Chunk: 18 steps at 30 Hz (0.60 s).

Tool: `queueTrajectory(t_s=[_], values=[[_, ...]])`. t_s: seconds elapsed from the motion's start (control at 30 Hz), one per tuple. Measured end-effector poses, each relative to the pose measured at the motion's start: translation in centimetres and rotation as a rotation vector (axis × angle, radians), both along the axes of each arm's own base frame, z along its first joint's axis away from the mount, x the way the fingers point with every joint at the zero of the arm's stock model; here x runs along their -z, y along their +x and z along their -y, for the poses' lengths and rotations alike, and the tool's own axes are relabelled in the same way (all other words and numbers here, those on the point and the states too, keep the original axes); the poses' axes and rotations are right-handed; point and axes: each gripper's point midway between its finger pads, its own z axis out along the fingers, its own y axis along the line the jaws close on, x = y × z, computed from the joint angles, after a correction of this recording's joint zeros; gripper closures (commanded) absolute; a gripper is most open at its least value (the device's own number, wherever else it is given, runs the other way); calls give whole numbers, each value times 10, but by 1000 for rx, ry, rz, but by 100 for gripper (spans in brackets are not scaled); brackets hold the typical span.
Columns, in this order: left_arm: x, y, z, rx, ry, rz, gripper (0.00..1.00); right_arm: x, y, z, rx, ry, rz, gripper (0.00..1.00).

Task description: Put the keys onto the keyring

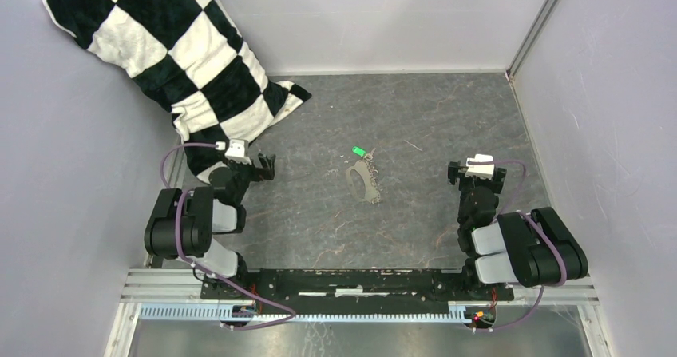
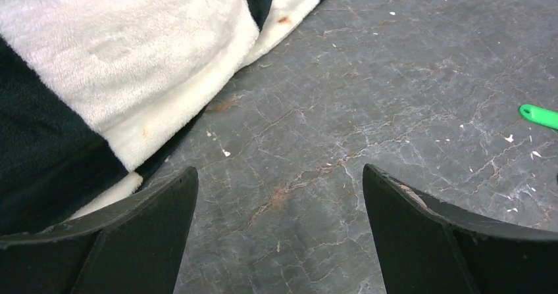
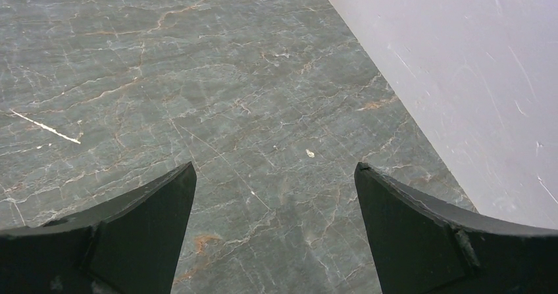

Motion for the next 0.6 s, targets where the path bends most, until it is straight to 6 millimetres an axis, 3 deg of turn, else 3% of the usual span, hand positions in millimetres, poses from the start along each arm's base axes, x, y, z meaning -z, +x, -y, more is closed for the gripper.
queueTrajectory(t_s=[0.6], values=[[10, -2, -4, -29, 2, -40, 0, 0, 0, 0, 0, -4, -1, 2]])
